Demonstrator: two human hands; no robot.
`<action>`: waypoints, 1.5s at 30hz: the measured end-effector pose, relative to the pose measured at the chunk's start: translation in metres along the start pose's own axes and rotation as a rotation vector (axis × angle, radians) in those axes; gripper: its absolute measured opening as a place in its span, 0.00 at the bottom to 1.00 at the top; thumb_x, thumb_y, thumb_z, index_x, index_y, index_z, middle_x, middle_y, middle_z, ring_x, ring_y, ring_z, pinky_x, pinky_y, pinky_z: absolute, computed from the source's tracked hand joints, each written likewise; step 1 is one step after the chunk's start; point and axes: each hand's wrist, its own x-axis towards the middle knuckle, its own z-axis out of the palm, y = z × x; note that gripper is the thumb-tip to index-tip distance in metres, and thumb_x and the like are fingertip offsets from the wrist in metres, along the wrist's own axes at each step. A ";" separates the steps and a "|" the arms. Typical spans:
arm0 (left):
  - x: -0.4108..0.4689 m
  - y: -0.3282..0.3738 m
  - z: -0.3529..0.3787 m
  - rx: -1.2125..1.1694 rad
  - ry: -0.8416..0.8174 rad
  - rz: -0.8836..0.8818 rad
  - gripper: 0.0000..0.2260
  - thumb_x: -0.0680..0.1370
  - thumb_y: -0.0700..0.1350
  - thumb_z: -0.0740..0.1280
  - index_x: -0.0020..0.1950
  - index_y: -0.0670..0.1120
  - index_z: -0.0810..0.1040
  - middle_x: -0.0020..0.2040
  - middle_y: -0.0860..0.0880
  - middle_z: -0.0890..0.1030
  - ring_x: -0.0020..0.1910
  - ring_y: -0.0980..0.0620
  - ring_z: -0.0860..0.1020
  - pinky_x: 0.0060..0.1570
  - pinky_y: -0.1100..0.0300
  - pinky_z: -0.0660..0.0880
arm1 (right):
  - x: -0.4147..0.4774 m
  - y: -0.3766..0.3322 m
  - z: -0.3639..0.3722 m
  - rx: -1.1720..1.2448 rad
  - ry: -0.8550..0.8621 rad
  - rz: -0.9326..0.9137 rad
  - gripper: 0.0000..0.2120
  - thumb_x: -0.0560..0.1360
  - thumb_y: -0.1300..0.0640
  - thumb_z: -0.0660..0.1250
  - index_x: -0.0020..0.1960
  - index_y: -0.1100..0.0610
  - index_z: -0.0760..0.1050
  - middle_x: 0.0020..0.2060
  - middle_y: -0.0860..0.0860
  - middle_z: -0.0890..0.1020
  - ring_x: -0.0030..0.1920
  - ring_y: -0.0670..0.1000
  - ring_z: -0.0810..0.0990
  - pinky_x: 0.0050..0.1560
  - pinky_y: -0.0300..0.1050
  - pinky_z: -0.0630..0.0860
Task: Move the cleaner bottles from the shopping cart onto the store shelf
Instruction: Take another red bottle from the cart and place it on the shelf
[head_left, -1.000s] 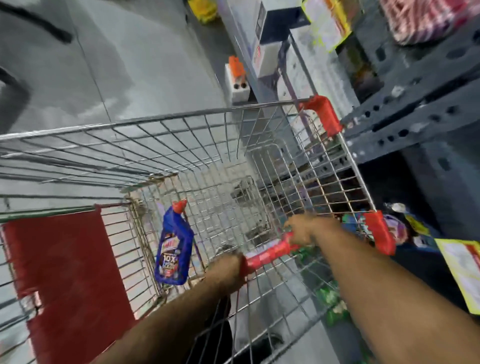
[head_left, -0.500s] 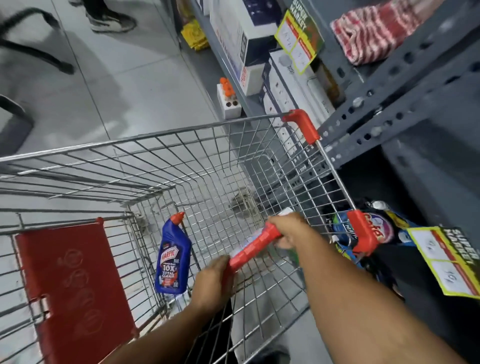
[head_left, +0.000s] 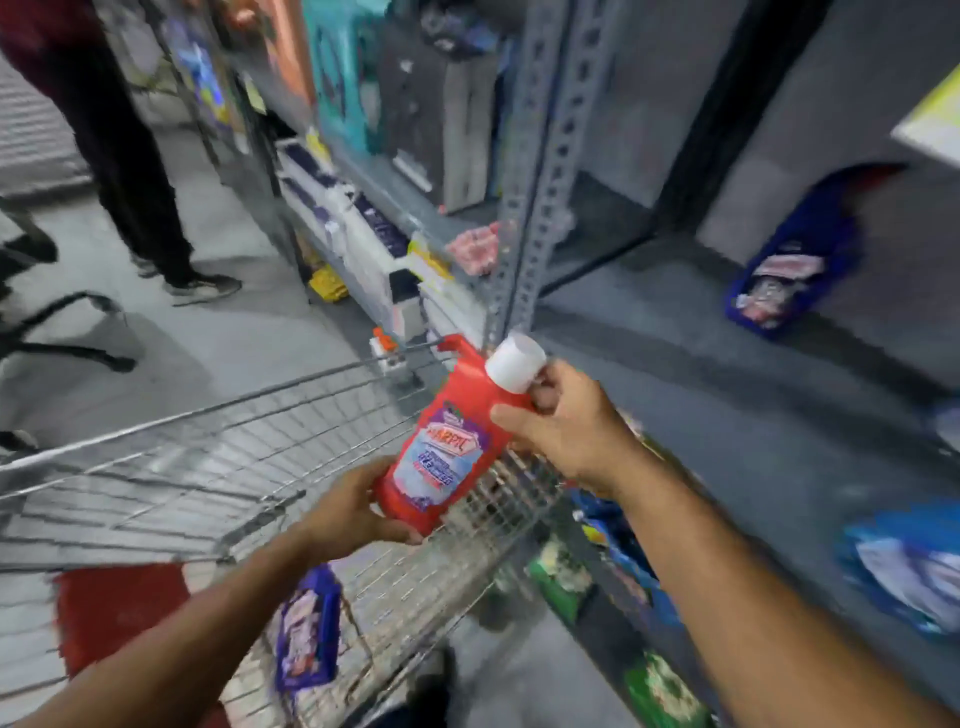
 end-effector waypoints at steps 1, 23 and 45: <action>-0.002 0.023 0.002 0.011 -0.011 0.057 0.38 0.50 0.58 0.82 0.58 0.53 0.77 0.50 0.52 0.85 0.50 0.52 0.83 0.54 0.54 0.80 | -0.016 -0.016 -0.015 -0.013 0.022 -0.063 0.16 0.69 0.64 0.73 0.50 0.50 0.74 0.47 0.50 0.84 0.45 0.45 0.84 0.47 0.46 0.82; -0.073 0.323 0.476 0.379 -0.404 0.722 0.24 0.67 0.53 0.74 0.61 0.50 0.75 0.58 0.46 0.83 0.57 0.45 0.79 0.53 0.55 0.76 | -0.432 0.019 -0.286 -0.051 1.138 -0.429 0.21 0.77 0.66 0.64 0.64 0.46 0.70 0.55 0.43 0.82 0.54 0.39 0.81 0.51 0.33 0.76; -0.059 0.171 0.153 0.257 0.458 0.626 0.10 0.75 0.46 0.65 0.53 0.44 0.78 0.52 0.43 0.82 0.55 0.49 0.76 0.57 0.62 0.69 | -0.253 0.000 -0.158 -0.612 0.670 -0.616 0.09 0.75 0.56 0.64 0.54 0.52 0.76 0.51 0.44 0.78 0.55 0.44 0.76 0.62 0.47 0.72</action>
